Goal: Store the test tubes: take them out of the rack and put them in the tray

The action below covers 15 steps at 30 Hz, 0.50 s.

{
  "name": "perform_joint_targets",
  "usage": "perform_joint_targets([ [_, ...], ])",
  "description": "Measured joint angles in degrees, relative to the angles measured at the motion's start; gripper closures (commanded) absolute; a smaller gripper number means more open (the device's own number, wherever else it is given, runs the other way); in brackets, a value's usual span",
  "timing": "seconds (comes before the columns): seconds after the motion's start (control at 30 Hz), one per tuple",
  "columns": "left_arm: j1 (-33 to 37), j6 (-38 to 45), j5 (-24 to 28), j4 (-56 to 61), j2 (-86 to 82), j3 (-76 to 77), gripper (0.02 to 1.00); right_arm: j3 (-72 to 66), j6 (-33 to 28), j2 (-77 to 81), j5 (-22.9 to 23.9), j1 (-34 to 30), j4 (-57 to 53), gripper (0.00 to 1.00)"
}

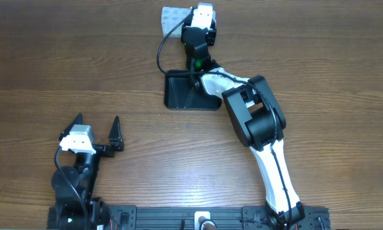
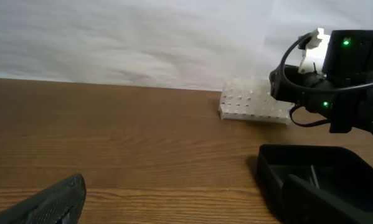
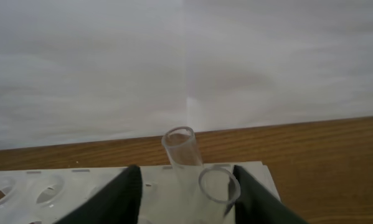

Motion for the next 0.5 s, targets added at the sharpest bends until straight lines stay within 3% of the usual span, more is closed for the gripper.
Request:
perform_joint_targets([
  [0.5, 0.0, 0.0, 0.0, 0.0, 0.0, 0.0, 0.018, 0.0, 0.1, 0.0, 0.0, -0.1, 1.3, 0.801],
])
